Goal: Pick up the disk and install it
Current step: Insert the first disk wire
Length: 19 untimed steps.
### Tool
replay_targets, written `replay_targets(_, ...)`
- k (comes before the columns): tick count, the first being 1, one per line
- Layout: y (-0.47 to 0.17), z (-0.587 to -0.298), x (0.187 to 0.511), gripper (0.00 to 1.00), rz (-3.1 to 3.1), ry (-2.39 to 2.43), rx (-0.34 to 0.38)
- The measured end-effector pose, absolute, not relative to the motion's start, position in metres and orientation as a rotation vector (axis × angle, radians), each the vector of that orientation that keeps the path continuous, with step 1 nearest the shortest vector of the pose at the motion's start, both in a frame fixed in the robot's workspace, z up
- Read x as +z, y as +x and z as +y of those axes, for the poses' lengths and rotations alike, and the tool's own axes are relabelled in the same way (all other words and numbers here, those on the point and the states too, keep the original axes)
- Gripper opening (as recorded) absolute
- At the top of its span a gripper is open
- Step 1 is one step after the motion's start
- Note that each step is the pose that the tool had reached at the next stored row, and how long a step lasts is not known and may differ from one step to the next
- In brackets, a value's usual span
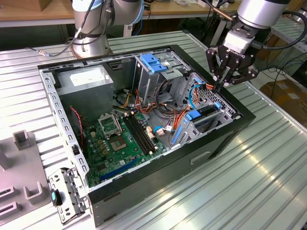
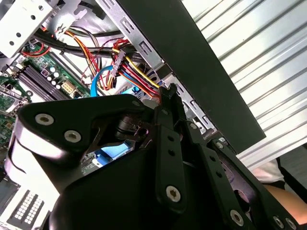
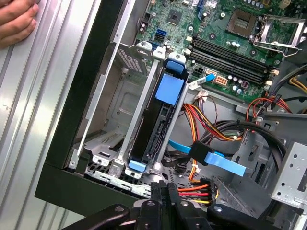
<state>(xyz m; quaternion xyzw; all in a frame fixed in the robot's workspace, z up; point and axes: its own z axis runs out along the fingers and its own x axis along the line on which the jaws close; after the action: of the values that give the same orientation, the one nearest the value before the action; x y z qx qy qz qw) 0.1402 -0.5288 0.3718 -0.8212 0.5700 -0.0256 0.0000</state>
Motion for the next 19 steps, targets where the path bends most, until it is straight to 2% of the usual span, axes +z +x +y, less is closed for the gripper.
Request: replay_targets(19, 0.1393, -0.5288, 0.3711, 0.17, 1.959, -2.459, -0.08)
